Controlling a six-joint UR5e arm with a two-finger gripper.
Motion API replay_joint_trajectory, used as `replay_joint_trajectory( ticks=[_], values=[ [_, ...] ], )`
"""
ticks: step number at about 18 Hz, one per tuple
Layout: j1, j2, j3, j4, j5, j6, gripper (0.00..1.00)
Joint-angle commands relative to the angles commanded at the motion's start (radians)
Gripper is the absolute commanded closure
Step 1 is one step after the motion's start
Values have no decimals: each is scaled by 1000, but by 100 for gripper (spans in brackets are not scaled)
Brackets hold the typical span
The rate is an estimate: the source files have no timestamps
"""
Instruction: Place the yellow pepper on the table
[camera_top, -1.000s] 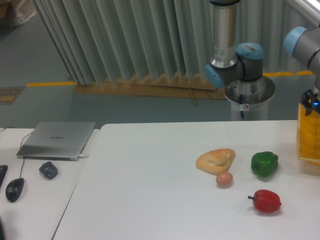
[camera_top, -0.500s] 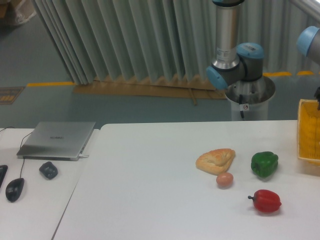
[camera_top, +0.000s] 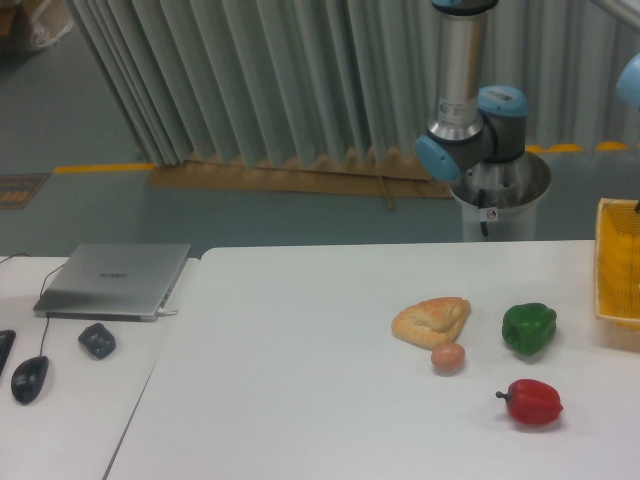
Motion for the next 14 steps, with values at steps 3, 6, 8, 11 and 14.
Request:
replay_joint_trajectory(
  ticks=[3,6,8,11,14],
  values=[
    [9,2,-35,49,12,9,0],
    [14,0,-25,52,70,17,0],
    [20,-12,-22,54,86,23,0],
    [12,-14,-12,51,84,25,0],
    [8,-15,-16,55,86,8,0]
  ],
)
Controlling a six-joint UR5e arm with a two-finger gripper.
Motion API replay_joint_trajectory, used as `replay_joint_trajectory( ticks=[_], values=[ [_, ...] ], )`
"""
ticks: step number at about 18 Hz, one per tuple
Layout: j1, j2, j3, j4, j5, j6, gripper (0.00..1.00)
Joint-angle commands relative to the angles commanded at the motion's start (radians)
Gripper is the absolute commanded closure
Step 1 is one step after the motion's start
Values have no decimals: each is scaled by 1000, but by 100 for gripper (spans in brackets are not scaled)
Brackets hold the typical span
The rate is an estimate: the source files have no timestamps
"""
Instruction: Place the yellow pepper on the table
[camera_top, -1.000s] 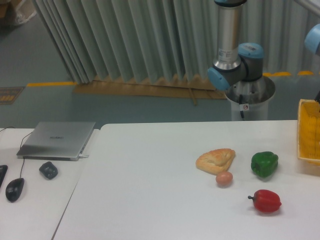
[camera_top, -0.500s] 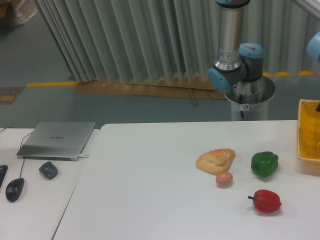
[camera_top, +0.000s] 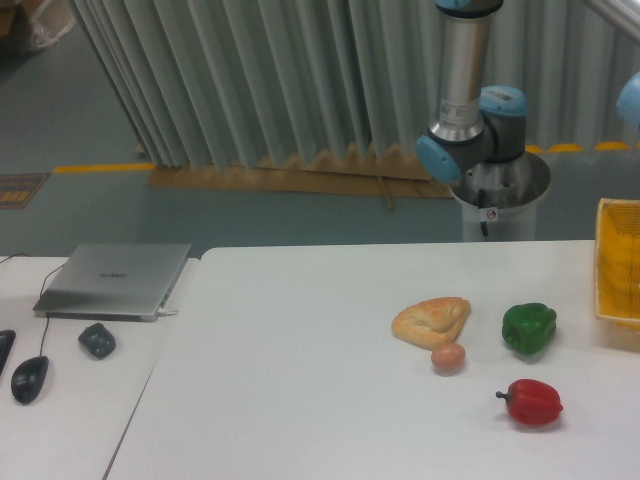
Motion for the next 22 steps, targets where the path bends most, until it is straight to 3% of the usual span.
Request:
replay_joint_trajectory(
  ticks=[3,7,11,14,18,20,22],
  values=[
    [21,-12,17,0,3,20,0],
    [37,-11,-35,41,2,86,0],
    [38,-8,-44,52,0,83,0],
    [26,12,-35,25,-3,84,0],
    [21,0,103,-153,-6,75,0],
    [20,5,59,-146,-12,74,0],
    [20,9,23,-98,-25,75,0]
  ],
)
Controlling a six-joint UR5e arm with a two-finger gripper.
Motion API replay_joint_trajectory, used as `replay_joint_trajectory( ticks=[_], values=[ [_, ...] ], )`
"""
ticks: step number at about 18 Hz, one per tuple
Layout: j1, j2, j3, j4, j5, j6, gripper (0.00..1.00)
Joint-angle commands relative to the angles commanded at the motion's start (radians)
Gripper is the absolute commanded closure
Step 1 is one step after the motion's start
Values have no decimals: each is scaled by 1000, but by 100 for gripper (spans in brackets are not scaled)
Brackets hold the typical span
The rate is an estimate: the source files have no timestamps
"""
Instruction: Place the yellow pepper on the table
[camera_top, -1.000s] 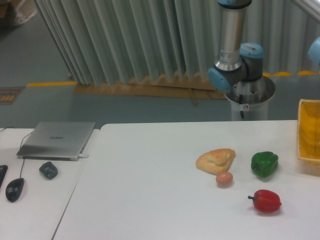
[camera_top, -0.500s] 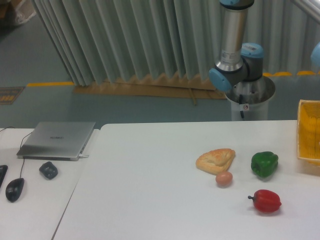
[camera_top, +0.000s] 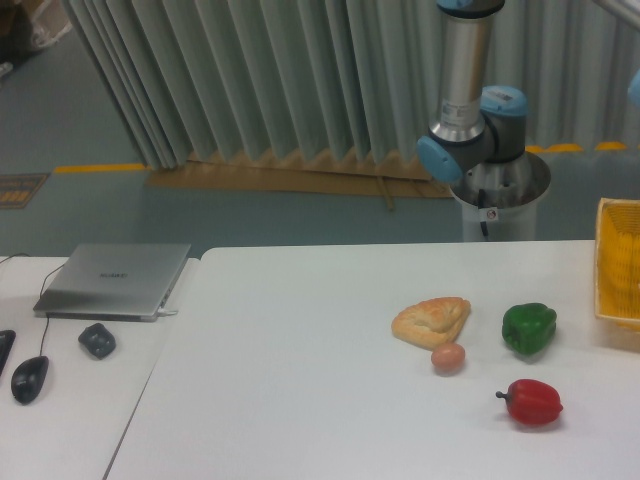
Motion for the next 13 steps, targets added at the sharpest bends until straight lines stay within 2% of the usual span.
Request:
replay_joint_trajectory(
  ticks=[3,11,13],
  values=[
    [-8,2,-34,12,-2,-23,0],
    [0,-5,-25,35,3,-6,0],
    [0,-6,-35,60,3,-6,0]
  ],
)
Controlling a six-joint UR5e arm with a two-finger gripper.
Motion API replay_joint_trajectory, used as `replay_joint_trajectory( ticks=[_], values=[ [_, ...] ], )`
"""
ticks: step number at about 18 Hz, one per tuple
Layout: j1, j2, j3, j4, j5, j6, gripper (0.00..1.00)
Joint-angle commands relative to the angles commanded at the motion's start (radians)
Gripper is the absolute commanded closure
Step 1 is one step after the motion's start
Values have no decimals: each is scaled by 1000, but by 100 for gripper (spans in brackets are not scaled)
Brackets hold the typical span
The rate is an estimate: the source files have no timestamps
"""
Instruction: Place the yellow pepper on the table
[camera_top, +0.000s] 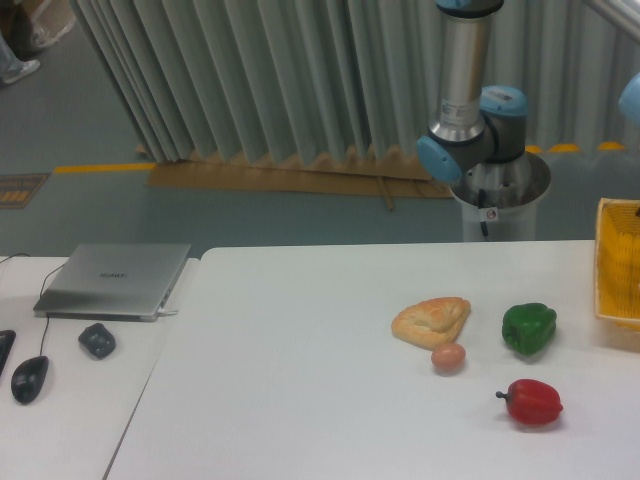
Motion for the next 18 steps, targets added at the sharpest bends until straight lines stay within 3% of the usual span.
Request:
replay_joint_trajectory(
  ticks=[6,11,14,15,17,18],
  values=[
    [0,-3,-17,25,0,-3,0],
    [-3,-6,-61,94,3,-6,0],
    [-6,-9,-57,98,32,-6,0],
    [-6,-11,-63,101,32,-9,14],
    [-3,-11,-64,100,34,3,20],
    [-3,-11,-64,100,35,3,31]
  ],
)
